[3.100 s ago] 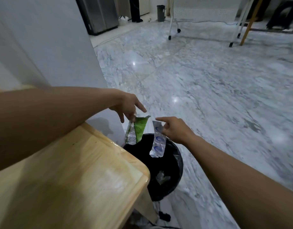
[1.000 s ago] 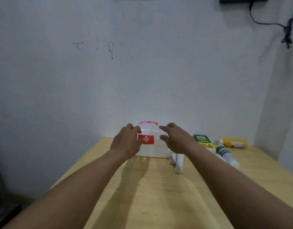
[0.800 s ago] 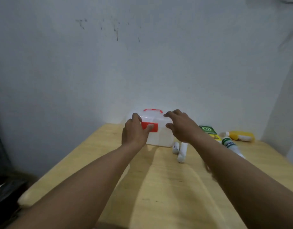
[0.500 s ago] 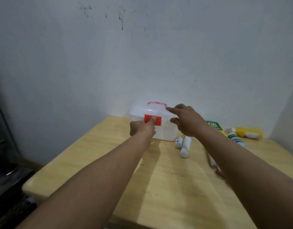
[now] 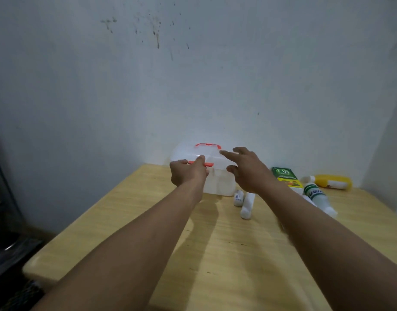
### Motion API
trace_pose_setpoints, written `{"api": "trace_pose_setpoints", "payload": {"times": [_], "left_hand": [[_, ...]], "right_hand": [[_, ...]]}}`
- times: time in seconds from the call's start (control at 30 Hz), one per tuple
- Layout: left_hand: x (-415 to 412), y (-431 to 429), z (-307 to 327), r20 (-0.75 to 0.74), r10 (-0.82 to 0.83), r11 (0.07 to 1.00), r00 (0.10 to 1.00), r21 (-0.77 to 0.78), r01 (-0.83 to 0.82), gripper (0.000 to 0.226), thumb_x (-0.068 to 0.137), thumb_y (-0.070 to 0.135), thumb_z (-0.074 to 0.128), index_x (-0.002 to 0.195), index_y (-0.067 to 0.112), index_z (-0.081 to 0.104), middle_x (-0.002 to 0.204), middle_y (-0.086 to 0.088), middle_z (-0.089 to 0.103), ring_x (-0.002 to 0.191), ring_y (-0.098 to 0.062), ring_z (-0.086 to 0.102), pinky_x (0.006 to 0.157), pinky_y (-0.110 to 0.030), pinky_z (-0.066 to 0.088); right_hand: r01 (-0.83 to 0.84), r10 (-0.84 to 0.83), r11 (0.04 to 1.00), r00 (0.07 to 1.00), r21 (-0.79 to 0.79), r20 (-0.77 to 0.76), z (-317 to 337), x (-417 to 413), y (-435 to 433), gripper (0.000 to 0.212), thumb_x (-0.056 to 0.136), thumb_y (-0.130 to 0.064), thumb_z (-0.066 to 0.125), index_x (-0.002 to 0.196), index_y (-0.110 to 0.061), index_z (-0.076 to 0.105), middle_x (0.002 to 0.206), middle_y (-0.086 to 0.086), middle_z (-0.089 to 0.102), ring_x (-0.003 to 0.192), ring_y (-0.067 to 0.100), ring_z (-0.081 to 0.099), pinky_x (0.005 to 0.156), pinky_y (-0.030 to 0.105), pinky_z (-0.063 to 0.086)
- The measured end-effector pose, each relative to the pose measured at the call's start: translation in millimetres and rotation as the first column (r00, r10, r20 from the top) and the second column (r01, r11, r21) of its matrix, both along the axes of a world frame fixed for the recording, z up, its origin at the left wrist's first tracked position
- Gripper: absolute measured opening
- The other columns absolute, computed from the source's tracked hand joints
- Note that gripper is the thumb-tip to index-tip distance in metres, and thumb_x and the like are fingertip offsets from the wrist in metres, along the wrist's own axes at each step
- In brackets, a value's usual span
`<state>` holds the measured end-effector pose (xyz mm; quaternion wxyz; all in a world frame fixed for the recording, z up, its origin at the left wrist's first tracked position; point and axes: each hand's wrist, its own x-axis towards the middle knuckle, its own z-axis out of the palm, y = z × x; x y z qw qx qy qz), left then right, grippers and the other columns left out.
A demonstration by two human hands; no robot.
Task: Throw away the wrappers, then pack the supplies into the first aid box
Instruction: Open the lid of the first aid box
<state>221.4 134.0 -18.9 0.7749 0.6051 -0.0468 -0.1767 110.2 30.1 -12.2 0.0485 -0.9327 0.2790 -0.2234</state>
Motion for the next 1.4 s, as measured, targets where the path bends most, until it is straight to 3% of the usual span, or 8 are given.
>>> {"api": "trace_pose_setpoints", "payload": {"times": [0.1,0.23,0.37,0.47,0.57,0.73,1.2,1.4], "left_hand": [[0,9,6,0.185,-0.018,0.997,0.983,0.082,0.002,0.021,0.079,0.021,0.058,0.097,0.014,0.066,0.074,-0.005,0.073,0.058,-0.013,0.070,0.070,-0.035,0.062],[14,17,4,0.502,-0.084,0.963,0.861,0.263,-0.060,0.010,0.078,0.028,0.065,0.088,0.027,0.064,0.079,0.003,0.068,0.076,-0.018,0.067,0.061,-0.027,0.050],[31,16,-8,0.690,-0.035,0.896,0.723,0.341,-0.283,0.046,0.072,0.053,0.075,0.105,0.029,0.052,0.106,-0.002,0.060,0.101,-0.024,0.056,0.077,-0.037,0.048],[46,16,-13,0.618,-0.112,0.867,0.779,0.444,-0.227,0.087,0.068,0.068,0.071,0.137,0.024,0.041,0.138,-0.008,0.048,0.127,-0.030,0.045,0.101,-0.048,0.043],[59,16,-16,0.555,-0.249,0.855,0.794,0.510,-0.089,0.102,0.071,0.076,0.062,0.148,0.015,0.035,0.148,-0.008,0.045,0.133,-0.031,0.044,0.102,-0.043,0.043],[58,14,-5,0.608,-0.225,0.865,0.761,0.484,-0.132,0.097,0.068,0.078,0.062,0.141,0.016,0.045,0.136,-0.006,0.057,0.121,-0.030,0.054,0.081,-0.033,0.041],[58,12,29,0.580,-0.182,0.890,0.794,0.441,-0.118,0.097,0.068,0.080,0.060,0.139,0.016,0.043,0.132,-0.006,0.058,0.118,-0.029,0.056,0.087,-0.037,0.044],[72,3,54,0.551,-0.167,0.945,0.818,0.325,-0.026,0.051,0.092,0.038,0.050,0.139,0.016,0.048,0.140,-0.005,0.054,0.124,-0.027,0.051,0.093,-0.034,0.037]], "right_hand": [[-0.003,-0.004,0.992,0.999,0.124,0.050,-5,0,0,0.054,0.102,-0.021,0.047,0.149,-0.044,0.034,0.146,0.015,0.039,0.122,0.029,0.050,0.094,0.035,0.042],[-0.024,0.007,0.983,0.996,0.185,0.093,-8,1,2,0.053,0.102,-0.020,0.046,0.149,-0.043,0.034,0.121,0.011,0.050,0.099,0.023,0.055,0.078,0.027,0.039],[-0.003,-0.021,0.978,0.993,0.208,0.116,-6,-1,4,0.054,0.102,-0.020,0.048,0.150,-0.041,0.034,0.135,0.012,0.042,0.099,0.024,0.058,0.084,0.029,0.045],[0.000,-0.031,0.977,0.990,0.215,0.140,-7,-1,6,0.056,0.102,-0.021,0.050,0.152,-0.036,0.031,0.144,0.012,0.039,0.109,0.023,0.058,0.089,0.029,0.045],[0.051,-0.111,0.957,0.974,0.286,0.196,-9,-2,8,0.062,0.100,-0.026,0.054,0.155,-0.021,0.026,0.155,0.006,0.036,0.138,0.022,0.041,0.106,0.031,0.035],[0.076,-0.174,0.937,0.948,0.342,0.267,-4,-5,4,0.061,0.099,-0.028,0.056,0.154,-0.019,0.032,0.157,0.001,0.038,0.143,0.021,0.036,0.112,0.032,0.031],[-0.092,-0.215,0.881,0.796,0.463,0.566,5,-5,-2,0.046,0.092,-0.032,0.067,0.133,-0.014,0.056,0.132,0.000,0.059,0.119,0.014,0.057,0.098,0.030,0.046],[-0.126,-0.260,0.853,0.739,0.507,0.621,25,3,-5,0.039,0.096,-0.045,0.056,0.128,-0.023,0.052,0.129,0.003,0.058,0.123,0.017,0.054,0.093,0.033,0.046]]}}
